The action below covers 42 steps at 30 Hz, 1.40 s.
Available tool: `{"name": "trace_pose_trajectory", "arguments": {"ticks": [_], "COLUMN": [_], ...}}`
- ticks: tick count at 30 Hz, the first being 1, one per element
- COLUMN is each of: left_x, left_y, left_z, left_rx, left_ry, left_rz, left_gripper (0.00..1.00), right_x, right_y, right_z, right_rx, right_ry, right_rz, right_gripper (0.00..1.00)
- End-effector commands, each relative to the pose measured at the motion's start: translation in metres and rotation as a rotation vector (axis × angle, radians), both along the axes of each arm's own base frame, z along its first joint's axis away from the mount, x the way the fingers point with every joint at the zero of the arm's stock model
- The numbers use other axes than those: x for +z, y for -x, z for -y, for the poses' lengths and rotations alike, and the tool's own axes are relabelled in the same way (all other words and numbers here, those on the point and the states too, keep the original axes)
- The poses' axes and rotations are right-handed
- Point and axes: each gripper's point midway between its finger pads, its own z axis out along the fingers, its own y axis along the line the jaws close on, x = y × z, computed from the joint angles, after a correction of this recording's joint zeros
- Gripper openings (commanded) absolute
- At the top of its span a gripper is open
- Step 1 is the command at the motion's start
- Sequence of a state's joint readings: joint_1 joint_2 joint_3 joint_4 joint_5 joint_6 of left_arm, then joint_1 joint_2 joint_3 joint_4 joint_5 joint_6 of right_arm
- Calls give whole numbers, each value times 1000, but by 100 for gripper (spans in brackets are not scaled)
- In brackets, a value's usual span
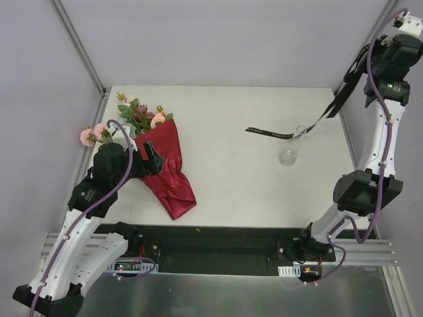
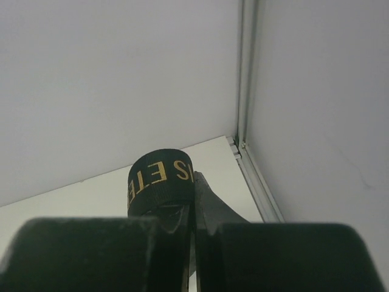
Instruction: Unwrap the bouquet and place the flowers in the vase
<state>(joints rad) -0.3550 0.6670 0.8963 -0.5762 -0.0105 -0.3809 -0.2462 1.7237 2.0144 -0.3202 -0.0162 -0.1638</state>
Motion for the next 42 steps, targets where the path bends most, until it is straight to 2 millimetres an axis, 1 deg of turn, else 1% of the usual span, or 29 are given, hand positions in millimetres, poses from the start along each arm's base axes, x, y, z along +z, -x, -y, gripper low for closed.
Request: {"name": "trace_pose_trajectory", "arguments": {"ticks": [1,5,6,8,9,11,12,14,15,16,17,19,20,21,23,24,25,26,29,32,34,35,37,38,39,40,41,42], "left_x": [3,-11,-13,-22,-24,-32,-36,-47,-50,-56,-68,-80,-90,-94,-102,-103,-104,-105,-110,-120,-123,-124,-127,-127,-128,-130,-130,-130], "left_y": [-1,-3,-3,-1,-1,2,3,6,7,7,11,14,20,21,25,27,28,30,32,30,24,22,18,16,15,14,12,11], "left_z": [1,-4,-4,-5,-5,-7,-7,-8,-7,-8,-9,-8,-7,-6,-10,-14,-17,-19,-25,-31,-35,-35,-34,-33,-32,-32,-32,-32], "left_rx": [13,60,72,88,103,130,157,187,210,227,245,293,297,319,369,392,406,424,464,491,513,503,506,502,501,503,501,501], "left_ry": [16,5,12,13,29,36,59,75,98,104,107,160,179,207,237,233,236,248,255,214,183,167,160,158,157,150,152,152], "left_rz": [11,-39,-50,-87,-104,-146,-169,-217,-239,-259,-298,-354,-393,-413,-430,-428,-422,-411,-399,-413,-414,-416,-442,-445,-451,-458,-456,-451], "left_gripper": [81,80,80,81,82,83,84,85,86,86,86,86,86,86,87,87,88,88,89,89,90,90,89,89,89,88,87,87], "right_x": [50,23,4,-16,-37,-54,-74,-93,-110,-120,-131,-161,-168,-181,-192,-201,-205,-212,-224,-229,-231,-233,-228,-223,-219,-214,-201,-195], "right_y": [32,22,19,15,12,9,7,5,3,3,3,6,7,8,11,11,12,14,20,23,24,25,27,31,34,37,43,46], "right_z": [0,-11,-11,-19,-22,-32,-38,-43,-48,-49,-49,-45,-43,-41,-43,-43,-43,-43,-37,-32,-31,-31,-32,-35,-37,-37,-40,-44], "right_rx": [1,68,73,112,124,164,180,189,202,203,201,170,160,149,150,150,151,144,115,99,94,95,95,98,97,93,96,95], "right_ry": [20,-17,-41,-89,-118,-163,-208,-247,-276,-294,-308,-335,-338,-350,-361,-368,-365,-371,-356,-335,-330,-329,-332,-332,-323,-313,-296,-265], "right_rz": [108,41,-6,-47,-82,-111,-149,-189,-233,-262,-291,-366,-383,-420,-470,-495,-515,-547,-603,-623,-629,-640,-641,-644,-644,-640,-622,-618], "right_gripper": [1,1,1,1,1,1,1,1,1,1,1,1,2,2,6,8,9,13,17,20,26,35,45,55,60,68,73,76]}}
